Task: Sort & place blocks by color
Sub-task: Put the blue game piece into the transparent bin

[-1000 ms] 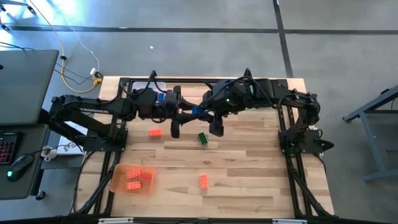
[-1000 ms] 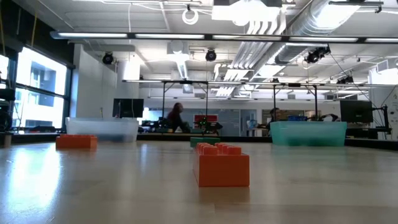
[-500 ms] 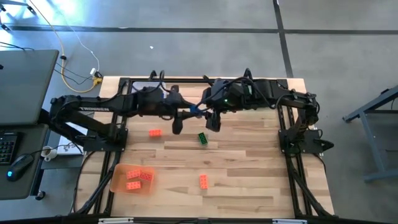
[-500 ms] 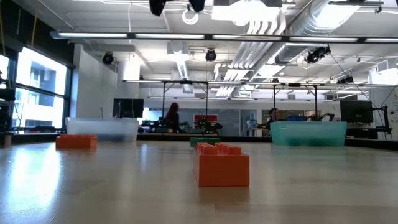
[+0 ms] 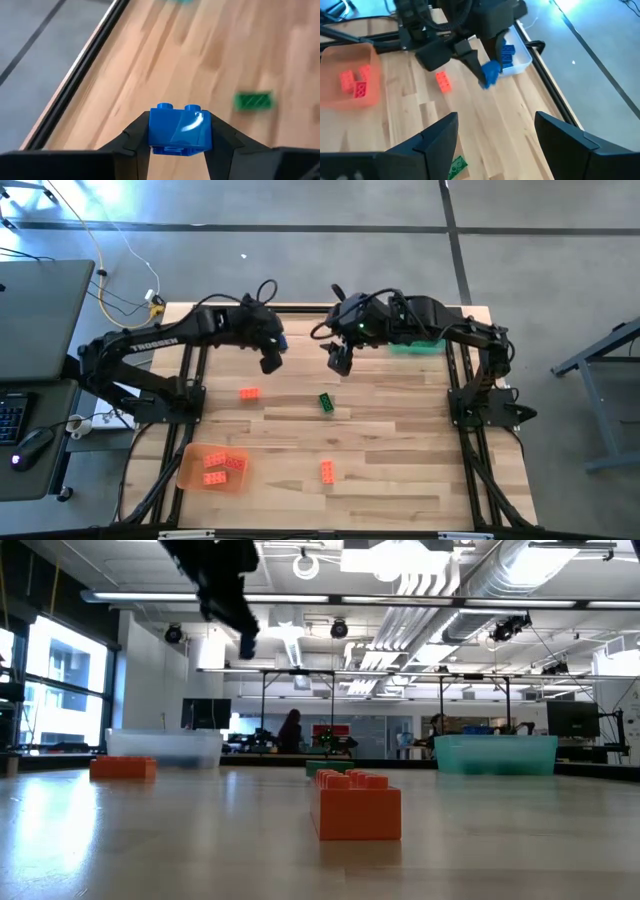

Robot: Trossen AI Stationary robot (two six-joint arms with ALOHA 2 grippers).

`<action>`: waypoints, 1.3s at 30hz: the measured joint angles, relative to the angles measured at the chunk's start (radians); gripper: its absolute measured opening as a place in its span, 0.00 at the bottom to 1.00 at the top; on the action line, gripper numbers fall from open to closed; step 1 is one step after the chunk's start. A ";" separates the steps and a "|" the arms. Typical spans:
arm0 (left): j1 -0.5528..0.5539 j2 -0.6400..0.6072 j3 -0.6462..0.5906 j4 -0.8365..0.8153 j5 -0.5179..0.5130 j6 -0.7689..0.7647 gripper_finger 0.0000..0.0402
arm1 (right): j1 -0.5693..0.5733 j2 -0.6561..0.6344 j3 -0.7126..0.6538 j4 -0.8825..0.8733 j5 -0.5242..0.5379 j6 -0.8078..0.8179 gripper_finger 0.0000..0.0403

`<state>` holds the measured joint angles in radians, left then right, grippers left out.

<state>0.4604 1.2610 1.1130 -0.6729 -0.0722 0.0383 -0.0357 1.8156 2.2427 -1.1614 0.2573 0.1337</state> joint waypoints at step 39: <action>0.535 0.320 -0.001 -0.259 -0.096 0.112 0.34 | -0.095 0.210 0.001 0.013 -0.082 0.485 0.63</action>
<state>0.9958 1.5809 1.1122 -0.9318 -0.1680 0.1505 -0.1303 2.0255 2.2436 -1.1484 0.1749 0.6183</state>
